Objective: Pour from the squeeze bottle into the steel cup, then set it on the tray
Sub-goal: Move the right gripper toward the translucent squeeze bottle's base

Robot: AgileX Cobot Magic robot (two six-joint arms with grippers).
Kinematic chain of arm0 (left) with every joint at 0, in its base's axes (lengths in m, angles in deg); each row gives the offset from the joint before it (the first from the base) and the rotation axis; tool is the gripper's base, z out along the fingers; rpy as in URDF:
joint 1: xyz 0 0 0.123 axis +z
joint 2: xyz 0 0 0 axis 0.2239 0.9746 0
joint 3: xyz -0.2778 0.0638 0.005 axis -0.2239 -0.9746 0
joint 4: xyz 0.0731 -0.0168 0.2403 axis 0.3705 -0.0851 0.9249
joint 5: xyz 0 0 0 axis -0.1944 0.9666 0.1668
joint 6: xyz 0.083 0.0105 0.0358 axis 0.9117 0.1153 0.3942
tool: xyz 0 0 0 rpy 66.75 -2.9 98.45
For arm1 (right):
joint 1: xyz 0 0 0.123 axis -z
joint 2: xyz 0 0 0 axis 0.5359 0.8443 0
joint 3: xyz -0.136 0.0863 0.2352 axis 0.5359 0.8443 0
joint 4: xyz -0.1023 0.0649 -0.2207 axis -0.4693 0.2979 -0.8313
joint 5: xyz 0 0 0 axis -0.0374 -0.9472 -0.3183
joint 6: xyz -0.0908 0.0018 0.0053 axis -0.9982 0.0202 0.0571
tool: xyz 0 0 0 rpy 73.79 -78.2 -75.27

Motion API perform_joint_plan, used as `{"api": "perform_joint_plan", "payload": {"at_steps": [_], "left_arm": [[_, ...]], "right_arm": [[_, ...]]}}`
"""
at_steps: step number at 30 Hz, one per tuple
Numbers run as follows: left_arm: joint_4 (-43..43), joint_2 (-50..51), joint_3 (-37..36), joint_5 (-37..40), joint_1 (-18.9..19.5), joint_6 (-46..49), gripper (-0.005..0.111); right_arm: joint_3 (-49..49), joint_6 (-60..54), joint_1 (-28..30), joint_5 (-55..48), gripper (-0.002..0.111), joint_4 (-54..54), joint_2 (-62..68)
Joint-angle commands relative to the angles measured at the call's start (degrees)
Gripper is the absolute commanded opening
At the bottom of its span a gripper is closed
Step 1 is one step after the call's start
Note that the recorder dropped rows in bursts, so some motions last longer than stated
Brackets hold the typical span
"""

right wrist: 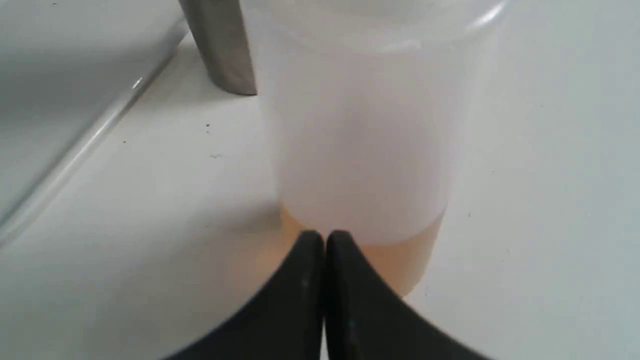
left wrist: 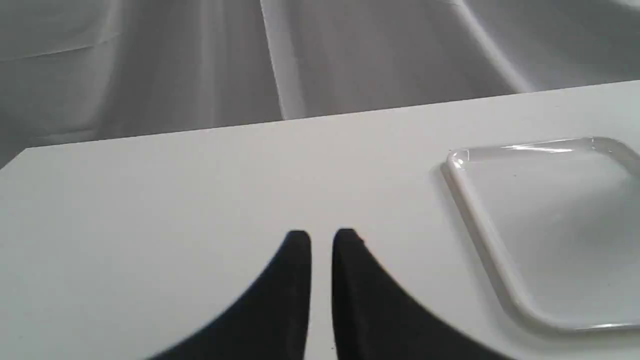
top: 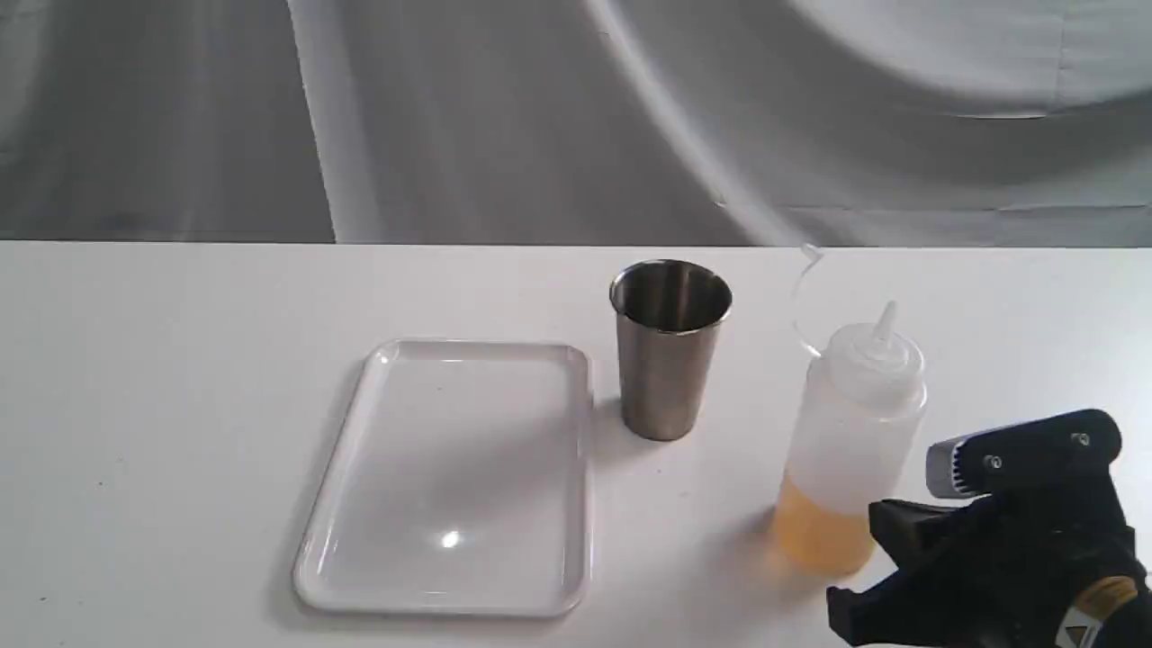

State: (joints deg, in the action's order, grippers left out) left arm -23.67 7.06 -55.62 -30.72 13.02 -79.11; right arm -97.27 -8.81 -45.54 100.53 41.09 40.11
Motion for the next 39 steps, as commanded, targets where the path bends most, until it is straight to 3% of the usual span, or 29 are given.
{"api": "perform_joint_plan", "payload": {"at_steps": [1, 17, 26, 30, 32, 36, 39], "left_arm": [[0.14, -0.29, -0.25, -0.41, -0.06, -0.1, 0.008], [0.14, -0.29, -0.25, -0.41, -0.06, -0.1, 0.008], [0.14, -0.29, -0.25, -0.41, -0.06, -0.1, 0.008], [0.14, -0.29, -0.25, -0.41, -0.06, -0.1, 0.008], [0.14, -0.29, -0.25, -0.41, -0.06, -0.1, 0.008], [0.14, -0.29, -0.25, -0.41, -0.06, -0.1, 0.008], [0.14, -0.29, -0.25, -0.41, -0.06, -0.1, 0.008]], "right_arm": [[0.2, -1.87, -0.2, 4.32, 0.0, 0.54, 2.71], [2.2, -0.97, -0.2, 14.06, 0.0, 0.87, 9.82], [2.48, 0.48, -0.2, 12.61, 0.002, 0.87, 9.82], [2.48, 0.48, -0.2, 12.61, 0.022, 1.1, 9.82], [2.48, 0.48, -0.2, 12.61, 0.039, 1.1, 9.82], [2.48, 0.75, -0.2, 12.72, 0.086, 1.1, 9.82], [2.48, 1.56, -0.2, 12.72, 0.101, 1.1, 9.82]]}}
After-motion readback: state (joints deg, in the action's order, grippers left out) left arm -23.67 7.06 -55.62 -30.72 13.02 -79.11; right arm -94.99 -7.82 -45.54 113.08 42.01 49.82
